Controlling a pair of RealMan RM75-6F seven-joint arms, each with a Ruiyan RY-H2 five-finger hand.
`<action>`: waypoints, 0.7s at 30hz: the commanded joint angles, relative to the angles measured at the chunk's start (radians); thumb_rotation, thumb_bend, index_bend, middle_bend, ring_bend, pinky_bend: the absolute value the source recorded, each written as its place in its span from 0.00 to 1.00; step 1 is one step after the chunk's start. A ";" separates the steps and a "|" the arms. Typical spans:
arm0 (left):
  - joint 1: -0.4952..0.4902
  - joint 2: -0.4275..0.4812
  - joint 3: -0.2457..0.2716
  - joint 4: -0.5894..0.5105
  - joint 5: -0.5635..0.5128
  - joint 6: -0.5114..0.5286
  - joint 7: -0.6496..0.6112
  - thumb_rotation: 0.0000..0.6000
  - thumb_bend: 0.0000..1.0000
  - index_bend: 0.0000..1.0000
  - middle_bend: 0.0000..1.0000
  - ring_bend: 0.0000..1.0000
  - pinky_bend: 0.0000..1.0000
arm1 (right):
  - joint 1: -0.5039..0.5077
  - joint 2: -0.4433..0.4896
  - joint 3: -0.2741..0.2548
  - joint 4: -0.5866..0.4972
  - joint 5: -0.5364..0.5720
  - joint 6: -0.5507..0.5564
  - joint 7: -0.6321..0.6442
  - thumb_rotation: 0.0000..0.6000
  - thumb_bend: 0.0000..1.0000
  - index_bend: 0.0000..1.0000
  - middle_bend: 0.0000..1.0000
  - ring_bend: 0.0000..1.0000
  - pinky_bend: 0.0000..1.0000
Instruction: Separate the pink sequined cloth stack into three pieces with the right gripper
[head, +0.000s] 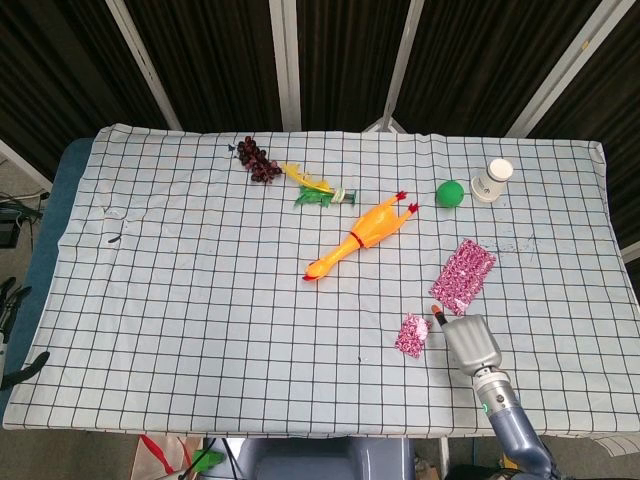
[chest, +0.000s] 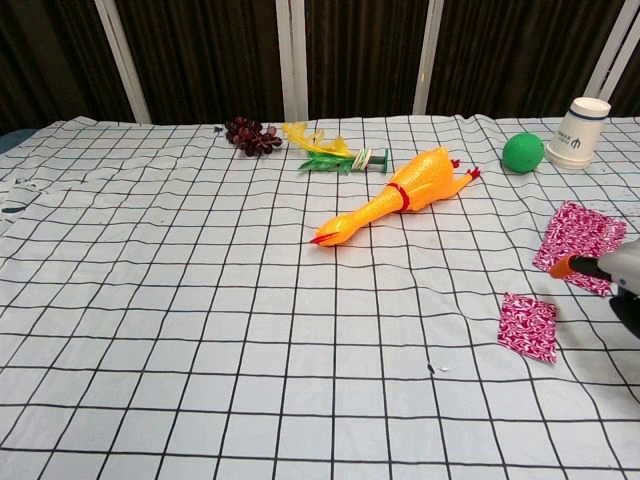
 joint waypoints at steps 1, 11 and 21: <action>0.000 -0.001 0.001 -0.001 0.001 0.000 0.004 1.00 0.27 0.14 0.03 0.04 0.10 | 0.005 0.016 0.018 0.022 0.030 -0.009 0.023 1.00 0.77 0.18 0.83 0.84 0.65; -0.002 -0.007 0.000 -0.003 -0.003 -0.004 0.019 1.00 0.27 0.14 0.03 0.04 0.10 | 0.028 0.021 0.040 0.118 0.110 -0.069 0.065 1.00 0.77 0.18 0.83 0.84 0.65; -0.003 -0.009 -0.001 -0.003 -0.006 -0.005 0.026 1.00 0.27 0.14 0.03 0.04 0.10 | 0.043 -0.009 0.032 0.153 0.123 -0.092 0.065 1.00 0.77 0.18 0.83 0.84 0.65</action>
